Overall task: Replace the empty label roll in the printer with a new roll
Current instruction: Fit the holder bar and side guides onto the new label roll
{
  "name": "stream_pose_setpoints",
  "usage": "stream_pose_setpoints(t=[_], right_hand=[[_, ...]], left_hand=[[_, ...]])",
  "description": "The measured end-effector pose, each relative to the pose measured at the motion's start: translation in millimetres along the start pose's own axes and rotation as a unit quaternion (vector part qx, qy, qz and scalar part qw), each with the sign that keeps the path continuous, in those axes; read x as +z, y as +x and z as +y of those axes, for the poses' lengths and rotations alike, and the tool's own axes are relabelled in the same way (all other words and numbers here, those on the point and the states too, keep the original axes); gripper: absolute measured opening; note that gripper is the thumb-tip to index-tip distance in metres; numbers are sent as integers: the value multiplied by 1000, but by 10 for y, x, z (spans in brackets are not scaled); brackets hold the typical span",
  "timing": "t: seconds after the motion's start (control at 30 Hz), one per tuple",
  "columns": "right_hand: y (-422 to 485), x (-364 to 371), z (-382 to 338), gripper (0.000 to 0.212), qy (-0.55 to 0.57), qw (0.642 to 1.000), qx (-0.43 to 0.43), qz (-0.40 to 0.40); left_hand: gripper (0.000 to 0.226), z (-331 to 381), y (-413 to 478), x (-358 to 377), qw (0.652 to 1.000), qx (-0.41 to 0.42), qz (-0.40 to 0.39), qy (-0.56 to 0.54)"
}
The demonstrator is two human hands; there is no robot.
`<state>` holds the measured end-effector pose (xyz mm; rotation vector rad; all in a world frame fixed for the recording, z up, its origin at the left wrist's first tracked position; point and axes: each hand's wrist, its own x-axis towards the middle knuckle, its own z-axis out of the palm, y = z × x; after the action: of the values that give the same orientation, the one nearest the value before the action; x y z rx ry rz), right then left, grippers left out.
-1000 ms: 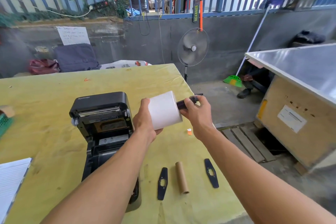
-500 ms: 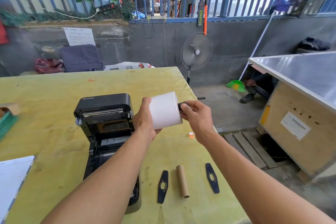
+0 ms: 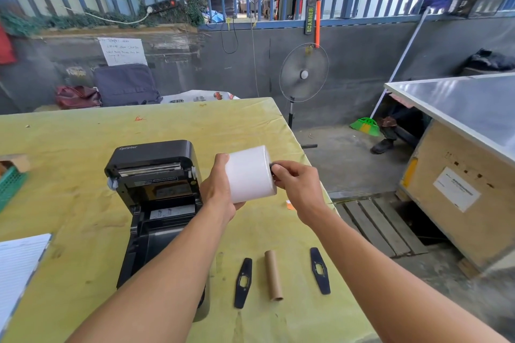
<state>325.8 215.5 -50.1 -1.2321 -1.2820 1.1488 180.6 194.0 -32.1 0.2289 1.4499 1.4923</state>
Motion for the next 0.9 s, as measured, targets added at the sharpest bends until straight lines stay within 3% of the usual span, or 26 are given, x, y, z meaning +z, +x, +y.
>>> stream_pose_setpoints(t=[0.17, 0.27, 0.33, 0.4, 0.47, 0.53, 0.63, 0.9], right_hand=[[12, -113, 10, 24, 74, 996, 37, -26], [59, -197, 137, 34, 85, 992, 87, 26], [86, -260, 353, 33, -9, 991, 110, 70], [79, -361, 605, 24, -202, 970, 120, 63], [5, -473, 854, 17, -381, 912, 150, -8], [-124, -570, 1079, 12, -473, 856, 189, -89], [-312, -634, 1343, 13, -523, 815, 215, -127], [-316, -667, 1487, 14, -489, 828, 246, -124]], left_hand=[[33, -89, 53, -13, 1000, -1, 2, -2], [31, -181, 100, -15, 1000, -9, 2, -10], [31, -255, 128, -25, 1000, -14, -3, -13], [32, -331, 156, -39, 1000, -19, -5, -15], [34, -403, 177, -47, 1000, -24, -2, -15], [36, -470, 192, -47, 1000, -27, 1, -16], [36, -557, 235, -45, 999, -38, 3, -19], [43, -769, 364, -95, 998, -58, 15, -11]])
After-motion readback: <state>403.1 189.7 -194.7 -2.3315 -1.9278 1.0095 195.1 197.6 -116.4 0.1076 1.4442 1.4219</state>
